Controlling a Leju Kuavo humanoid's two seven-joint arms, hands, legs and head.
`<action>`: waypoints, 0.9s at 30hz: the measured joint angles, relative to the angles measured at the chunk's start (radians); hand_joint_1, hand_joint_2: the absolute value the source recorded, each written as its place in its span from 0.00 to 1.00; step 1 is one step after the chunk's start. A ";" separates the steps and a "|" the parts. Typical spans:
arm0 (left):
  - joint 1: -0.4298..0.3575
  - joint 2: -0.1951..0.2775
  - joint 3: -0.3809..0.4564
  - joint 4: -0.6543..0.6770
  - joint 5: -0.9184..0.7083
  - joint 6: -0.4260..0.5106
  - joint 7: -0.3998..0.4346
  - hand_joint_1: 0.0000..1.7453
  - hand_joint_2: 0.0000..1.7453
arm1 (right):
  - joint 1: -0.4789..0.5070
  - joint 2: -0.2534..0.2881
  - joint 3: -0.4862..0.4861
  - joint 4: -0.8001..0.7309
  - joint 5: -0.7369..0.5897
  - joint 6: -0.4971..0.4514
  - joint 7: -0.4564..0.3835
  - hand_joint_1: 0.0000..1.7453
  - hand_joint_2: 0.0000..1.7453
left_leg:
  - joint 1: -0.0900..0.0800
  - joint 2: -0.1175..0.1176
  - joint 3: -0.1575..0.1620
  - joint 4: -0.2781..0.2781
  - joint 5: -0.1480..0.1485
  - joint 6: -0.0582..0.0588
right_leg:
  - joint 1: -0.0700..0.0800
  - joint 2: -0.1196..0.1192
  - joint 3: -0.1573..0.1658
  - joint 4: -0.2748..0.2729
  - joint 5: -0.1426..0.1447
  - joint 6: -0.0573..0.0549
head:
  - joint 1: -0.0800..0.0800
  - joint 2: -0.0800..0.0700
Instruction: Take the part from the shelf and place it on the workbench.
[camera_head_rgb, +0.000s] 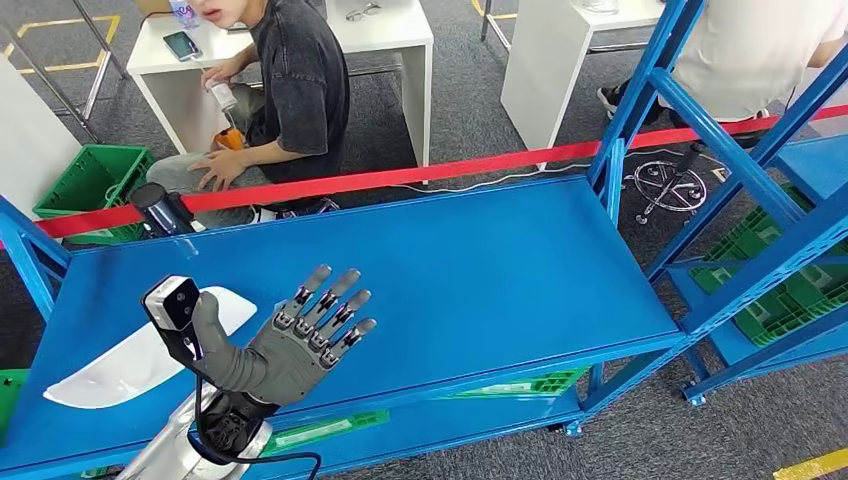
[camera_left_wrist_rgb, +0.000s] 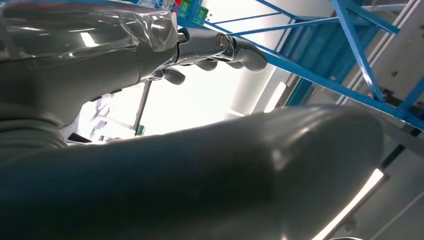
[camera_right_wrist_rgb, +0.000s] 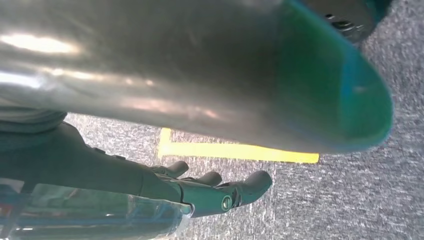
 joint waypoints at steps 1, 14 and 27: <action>0.000 0.000 0.000 -0.001 0.000 0.000 0.000 0.00 0.00 | 0.000 0.000 0.000 0.000 0.000 0.000 0.000 0.00 0.00 | -0.003 0.000 -0.008 0.000 0.006 0.005 | 0.001 0.000 -0.022 0.066 -0.041 -0.008 | 0.001 0.000; 0.002 -0.006 0.002 0.000 -0.011 -0.016 -0.007 0.00 0.00 | -0.010 0.000 0.001 0.001 -0.014 -0.005 0.000 0.00 0.00 | -0.011 -0.003 -0.100 0.057 0.031 -0.036 | 0.003 -0.001 0.134 -0.100 -0.018 -0.015 | 0.001 0.000; 0.021 -0.002 0.016 0.008 -0.077 -0.028 -0.019 0.00 0.00 | -0.010 0.010 0.016 0.002 -0.024 -0.011 -0.008 0.00 0.00 | -0.011 0.003 0.043 0.004 -0.043 -0.019 | 0.003 -0.009 0.080 -0.103 0.042 0.009 | -0.002 0.000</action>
